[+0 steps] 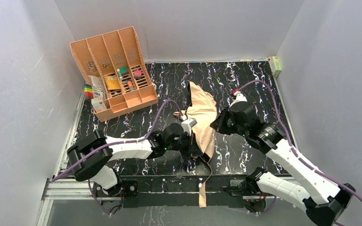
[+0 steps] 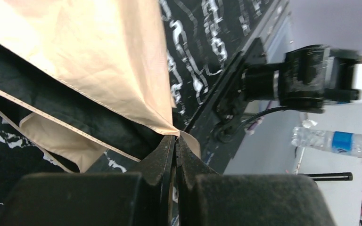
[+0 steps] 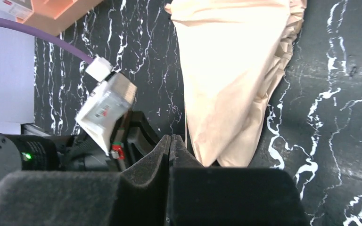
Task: Put away the umbrella
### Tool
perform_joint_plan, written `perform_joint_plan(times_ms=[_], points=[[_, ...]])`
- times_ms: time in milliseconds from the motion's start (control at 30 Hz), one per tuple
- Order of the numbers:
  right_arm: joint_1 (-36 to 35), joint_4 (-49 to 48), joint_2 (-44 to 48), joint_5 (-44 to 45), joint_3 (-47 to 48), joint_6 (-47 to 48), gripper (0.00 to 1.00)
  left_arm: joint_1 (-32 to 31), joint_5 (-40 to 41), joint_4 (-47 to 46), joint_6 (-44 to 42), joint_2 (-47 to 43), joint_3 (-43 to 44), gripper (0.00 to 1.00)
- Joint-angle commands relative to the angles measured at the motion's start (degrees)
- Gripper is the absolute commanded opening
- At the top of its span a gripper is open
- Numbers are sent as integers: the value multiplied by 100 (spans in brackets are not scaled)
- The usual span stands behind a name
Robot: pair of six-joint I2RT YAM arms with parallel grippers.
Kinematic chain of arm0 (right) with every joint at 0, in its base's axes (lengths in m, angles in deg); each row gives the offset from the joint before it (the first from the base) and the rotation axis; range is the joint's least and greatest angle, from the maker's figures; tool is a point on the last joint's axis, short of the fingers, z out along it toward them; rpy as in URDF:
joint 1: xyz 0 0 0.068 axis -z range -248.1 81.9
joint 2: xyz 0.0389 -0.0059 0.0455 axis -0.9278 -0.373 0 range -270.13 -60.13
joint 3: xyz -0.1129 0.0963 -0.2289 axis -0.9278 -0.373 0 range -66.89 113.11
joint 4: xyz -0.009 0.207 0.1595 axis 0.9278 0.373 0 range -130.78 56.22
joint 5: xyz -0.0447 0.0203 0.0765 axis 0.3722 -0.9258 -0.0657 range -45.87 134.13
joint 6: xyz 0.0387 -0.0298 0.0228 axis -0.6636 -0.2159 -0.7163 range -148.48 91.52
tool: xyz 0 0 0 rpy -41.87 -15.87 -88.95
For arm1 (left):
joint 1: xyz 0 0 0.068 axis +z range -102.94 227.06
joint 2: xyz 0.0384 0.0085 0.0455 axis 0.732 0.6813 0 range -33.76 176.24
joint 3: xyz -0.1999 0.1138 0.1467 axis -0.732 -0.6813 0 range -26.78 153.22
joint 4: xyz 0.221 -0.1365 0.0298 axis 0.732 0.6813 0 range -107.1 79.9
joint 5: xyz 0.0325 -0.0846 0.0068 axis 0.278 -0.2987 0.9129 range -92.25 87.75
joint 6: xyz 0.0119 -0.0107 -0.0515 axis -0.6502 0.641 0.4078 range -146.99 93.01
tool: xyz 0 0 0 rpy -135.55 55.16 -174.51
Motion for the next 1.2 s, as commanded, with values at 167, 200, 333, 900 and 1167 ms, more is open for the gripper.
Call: perform_joint_plan(times_ms=[167, 200, 333, 900, 1167], points=[[13, -2073, -738, -860, -1070, -45, 4, -282, 127, -624, 33, 800, -138, 0], [22, -2121, -848, -942, -1139, -82, 2, -285, 120, -639, 36, 839, -138, 0], [27, -2295, -1174, -1009, -1501, -212, 0, -290, 153, -658, 49, 857, -211, 0], [28, -3137, -1798, -487, -3294, -472, 0, -92, 790, 1436, -595, -1186, 104, 43], [35, -2797, -1489, -481, -3177, -354, 0, 1422, 107, 2344, -1212, -1361, 1283, 47]])
